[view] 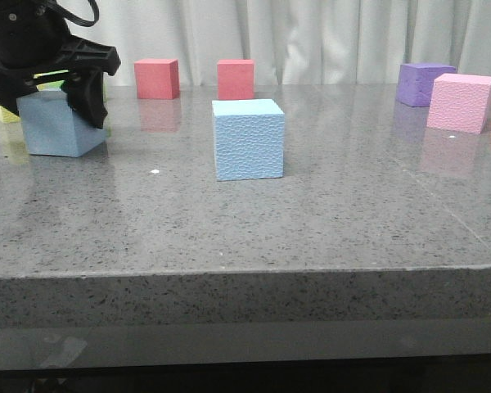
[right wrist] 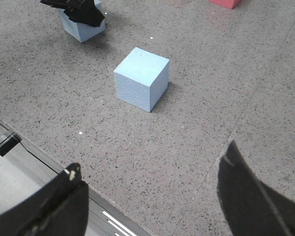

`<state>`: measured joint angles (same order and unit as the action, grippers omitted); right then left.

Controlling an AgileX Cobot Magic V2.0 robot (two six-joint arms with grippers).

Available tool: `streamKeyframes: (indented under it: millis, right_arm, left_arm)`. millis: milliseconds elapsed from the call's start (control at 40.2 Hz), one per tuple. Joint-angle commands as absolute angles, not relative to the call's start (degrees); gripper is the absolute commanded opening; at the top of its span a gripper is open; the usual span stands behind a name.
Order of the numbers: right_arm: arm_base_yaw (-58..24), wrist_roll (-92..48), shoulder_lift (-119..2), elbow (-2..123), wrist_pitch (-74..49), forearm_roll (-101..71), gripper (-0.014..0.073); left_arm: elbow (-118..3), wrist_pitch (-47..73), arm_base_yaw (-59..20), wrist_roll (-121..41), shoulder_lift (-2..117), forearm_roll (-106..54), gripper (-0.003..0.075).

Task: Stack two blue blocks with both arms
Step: 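Lower the left gripper onto the other light blue cube and grasp it, then lift the light blue cube and carry it above the placed cube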

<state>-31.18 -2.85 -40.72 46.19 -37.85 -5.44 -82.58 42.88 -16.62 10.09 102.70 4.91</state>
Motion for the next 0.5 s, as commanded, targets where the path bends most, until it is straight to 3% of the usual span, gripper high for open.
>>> streamKeyframes:
  millis: [0,224,473]
  right_arm:
    - [-30.8,-3.3,-40.4,47.6,-33.8,-5.9,0.0549]
    - [-30.8,-3.3,-40.4,47.6,-33.8,-5.9,0.0549]
    - [-30.8,-3.3,-40.4,47.6,-33.8,-5.9,0.0549]
  left_arm:
    - [-85.9,43.4,-17.0,8.4,100.1,4.6,0.037]
    - [-95.3,54.1,-19.0,-8.6,100.0,-2.3,0.0372]
    - [-106.7,62.9,-26.2,-36.9,100.0,-15.0,0.0372]
